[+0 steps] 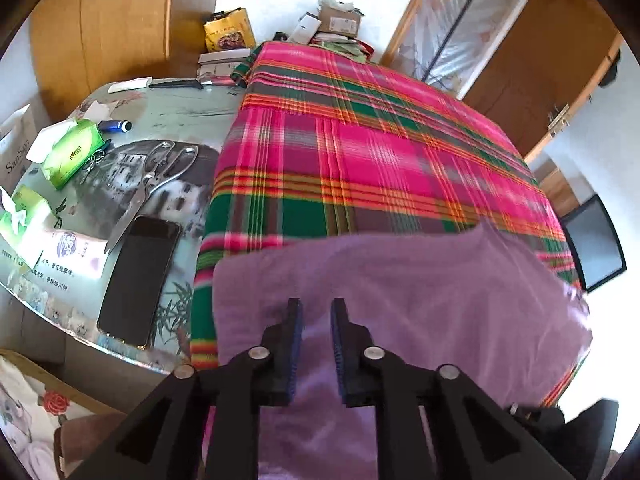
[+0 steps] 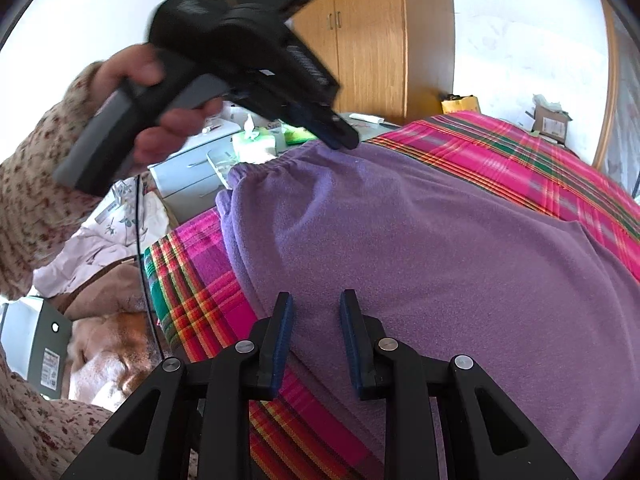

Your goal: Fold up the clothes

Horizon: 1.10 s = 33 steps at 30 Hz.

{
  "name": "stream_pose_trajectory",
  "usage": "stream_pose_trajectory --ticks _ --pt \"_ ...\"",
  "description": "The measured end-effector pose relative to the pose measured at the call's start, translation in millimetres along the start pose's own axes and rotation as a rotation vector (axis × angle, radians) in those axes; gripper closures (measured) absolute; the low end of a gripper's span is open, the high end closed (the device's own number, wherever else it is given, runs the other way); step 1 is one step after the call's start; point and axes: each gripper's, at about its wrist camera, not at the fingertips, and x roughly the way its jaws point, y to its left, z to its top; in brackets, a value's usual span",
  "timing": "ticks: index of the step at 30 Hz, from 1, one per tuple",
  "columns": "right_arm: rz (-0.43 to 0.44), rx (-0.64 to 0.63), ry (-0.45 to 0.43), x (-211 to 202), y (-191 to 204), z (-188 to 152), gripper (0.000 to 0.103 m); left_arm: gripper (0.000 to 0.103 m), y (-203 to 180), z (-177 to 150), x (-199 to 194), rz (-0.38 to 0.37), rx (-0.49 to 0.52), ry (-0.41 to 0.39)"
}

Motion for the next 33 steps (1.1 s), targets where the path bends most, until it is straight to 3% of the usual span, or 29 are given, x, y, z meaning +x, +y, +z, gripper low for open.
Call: stream_pose_trajectory --ticks 6,13,25,26,28,33 --pt "-0.001 0.0 0.0 -0.5 1.4 0.2 0.077 0.086 10.0 -4.7 7.1 -0.008 -0.026 0.008" --pt "-0.007 -0.005 -0.001 -0.8 3.0 1.4 0.077 0.087 26.2 -8.4 4.4 -0.072 -0.086 -0.006" --pt "-0.069 -0.054 -0.024 -6.9 17.9 3.0 0.077 0.08 40.5 -50.2 -31.0 -0.052 -0.198 -0.069" --pt "-0.058 -0.062 -0.03 -8.0 21.3 4.8 0.076 0.08 42.0 -54.0 -32.7 -0.054 -0.206 -0.071" --pt "-0.038 -0.099 -0.041 -8.4 31.3 9.0 0.056 0.08 46.5 -62.4 -37.1 -0.062 -0.232 -0.081" --pt "-0.038 -0.225 -0.045 4.4 64.4 20.5 0.052 0.078 57.0 -82.1 -41.8 -0.1 -0.307 -0.1"
